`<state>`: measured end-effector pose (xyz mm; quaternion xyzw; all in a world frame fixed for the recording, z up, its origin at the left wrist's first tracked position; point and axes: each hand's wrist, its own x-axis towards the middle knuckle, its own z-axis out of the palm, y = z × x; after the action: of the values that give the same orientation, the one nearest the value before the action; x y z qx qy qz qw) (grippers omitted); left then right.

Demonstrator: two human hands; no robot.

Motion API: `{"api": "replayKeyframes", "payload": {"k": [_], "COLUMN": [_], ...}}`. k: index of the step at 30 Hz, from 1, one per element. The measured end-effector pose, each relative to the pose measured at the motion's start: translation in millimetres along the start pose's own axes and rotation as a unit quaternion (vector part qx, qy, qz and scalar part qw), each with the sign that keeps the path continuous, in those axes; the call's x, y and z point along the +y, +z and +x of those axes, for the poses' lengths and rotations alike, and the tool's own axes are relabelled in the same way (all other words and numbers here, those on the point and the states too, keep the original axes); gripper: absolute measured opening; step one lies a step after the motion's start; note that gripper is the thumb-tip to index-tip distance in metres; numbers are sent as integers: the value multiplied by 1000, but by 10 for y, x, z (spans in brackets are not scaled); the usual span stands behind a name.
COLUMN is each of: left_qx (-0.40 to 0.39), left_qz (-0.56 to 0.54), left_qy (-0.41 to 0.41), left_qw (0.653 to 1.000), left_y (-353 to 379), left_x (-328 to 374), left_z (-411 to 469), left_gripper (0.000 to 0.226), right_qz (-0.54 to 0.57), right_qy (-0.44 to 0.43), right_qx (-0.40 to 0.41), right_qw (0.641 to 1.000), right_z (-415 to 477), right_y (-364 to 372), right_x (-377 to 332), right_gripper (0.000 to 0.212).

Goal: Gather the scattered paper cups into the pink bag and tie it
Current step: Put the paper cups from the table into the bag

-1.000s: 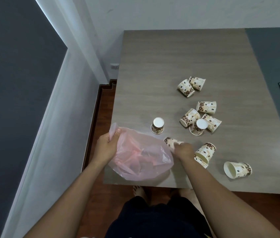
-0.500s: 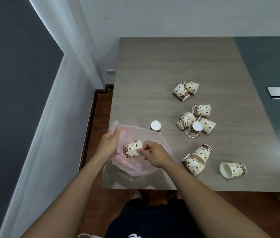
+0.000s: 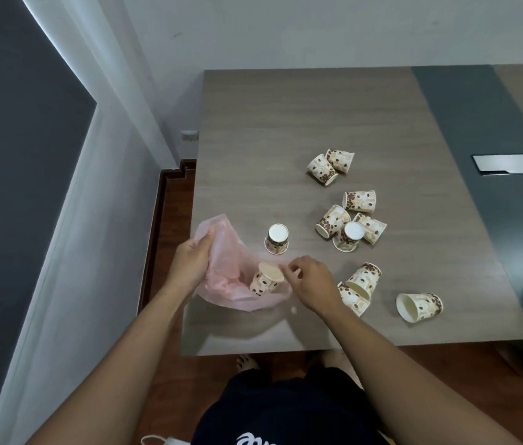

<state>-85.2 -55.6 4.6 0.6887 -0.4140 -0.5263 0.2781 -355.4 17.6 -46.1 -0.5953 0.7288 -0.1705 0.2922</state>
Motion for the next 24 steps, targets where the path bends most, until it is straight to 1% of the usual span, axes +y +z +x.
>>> {"api": "replayKeyframes", "payload": {"k": [2, 4, 5, 6, 7, 9, 11, 13, 17, 20, 24], "left_qx": [0, -3, -5, -5, -4, -4, -2, 11, 32, 34, 27], "left_qz": [11, 17, 23, 27, 28, 28, 32, 46, 78, 73, 84], "left_qy": [-1, 5, 8, 9, 9, 9, 16, 22, 11, 6, 3], "left_qw": [1000, 1000, 1000, 1000, 1000, 1000, 999, 999, 996, 997, 996], "left_y": [96, 198, 254, 286, 310, 337, 339, 324, 266, 223, 197], "left_x": [-32, -49, -53, -60, -70, -86, -106, -129, -176, -210, -212], "left_z": [3, 8, 9, 8, 5, -1, -18, -48, -105, -129, -158], "left_gripper": [48, 46, 46, 48, 52, 56, 51, 43, 37, 39, 42], "right_qz": [46, 57, 40, 14, -12, -58, -110, -163, -229, -253, -280], "right_qy": [55, 148, 196, 234, 254, 237, 197, 177, 157, 156, 161], "right_qx": [79, 108, 99, 74, 44, -6, -52, -89, -115, -127, -147], "right_qw": [994, 981, 975, 969, 966, 970, 973, 967, 954, 946, 935], "right_z": [-30, -70, -101, -145, -196, -296, -385, -445, -461, -449, -449], "right_y": [-156, -307, -362, -394, -413, -422, -375, -309, -214, -158, -120], "right_x": [187, 414, 538, 647, 740, 880, 976, 1028, 1060, 1075, 1054], "right_gripper": [30, 21, 21, 26, 33, 41, 49, 58, 66, 66, 56]}}
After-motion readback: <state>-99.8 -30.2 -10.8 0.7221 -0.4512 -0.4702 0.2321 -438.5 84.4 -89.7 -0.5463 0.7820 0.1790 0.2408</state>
